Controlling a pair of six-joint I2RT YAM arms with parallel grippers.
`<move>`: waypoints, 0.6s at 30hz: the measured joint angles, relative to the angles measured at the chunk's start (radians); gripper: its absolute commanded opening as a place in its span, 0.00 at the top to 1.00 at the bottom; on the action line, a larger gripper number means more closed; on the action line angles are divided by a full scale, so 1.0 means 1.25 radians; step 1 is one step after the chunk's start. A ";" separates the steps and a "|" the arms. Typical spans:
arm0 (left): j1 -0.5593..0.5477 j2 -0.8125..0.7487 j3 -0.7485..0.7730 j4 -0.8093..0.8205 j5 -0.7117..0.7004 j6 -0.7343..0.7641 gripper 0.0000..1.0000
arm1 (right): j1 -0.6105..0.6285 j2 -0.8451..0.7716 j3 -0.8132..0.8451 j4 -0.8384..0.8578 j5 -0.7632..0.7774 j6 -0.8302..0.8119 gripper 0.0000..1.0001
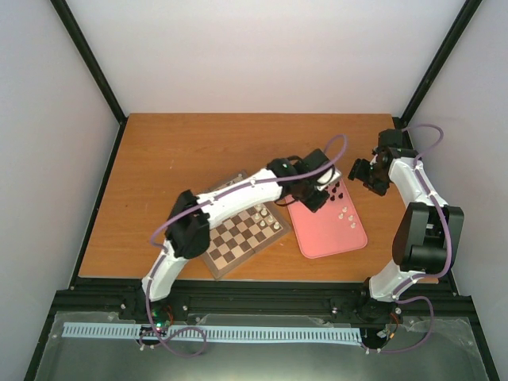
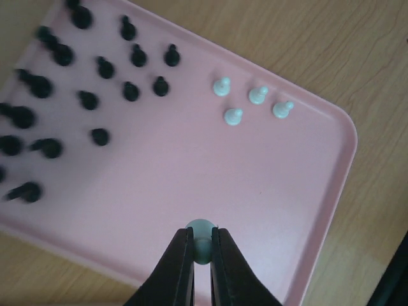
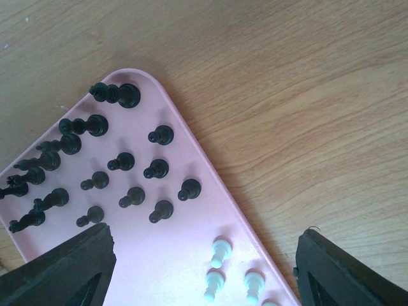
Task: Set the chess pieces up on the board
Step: Place the chess piece on the chessboard.
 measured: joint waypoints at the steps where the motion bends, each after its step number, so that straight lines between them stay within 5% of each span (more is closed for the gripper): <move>1: 0.007 -0.033 -0.017 -0.004 -0.009 0.005 0.99 | 0.000 0.000 0.001 0.001 -0.001 0.002 0.23; 11: 0.164 -0.304 -0.277 -0.021 -0.125 0.025 0.99 | 0.000 0.000 0.001 0.007 -0.023 0.015 0.22; 13: 0.209 -0.355 -0.354 -0.023 -0.152 0.026 0.99 | 0.000 0.000 0.001 0.007 -0.024 0.015 0.02; 18: 0.289 -0.439 -0.515 -0.018 -0.198 0.026 0.99 | 0.000 0.000 0.000 0.007 -0.026 0.015 0.00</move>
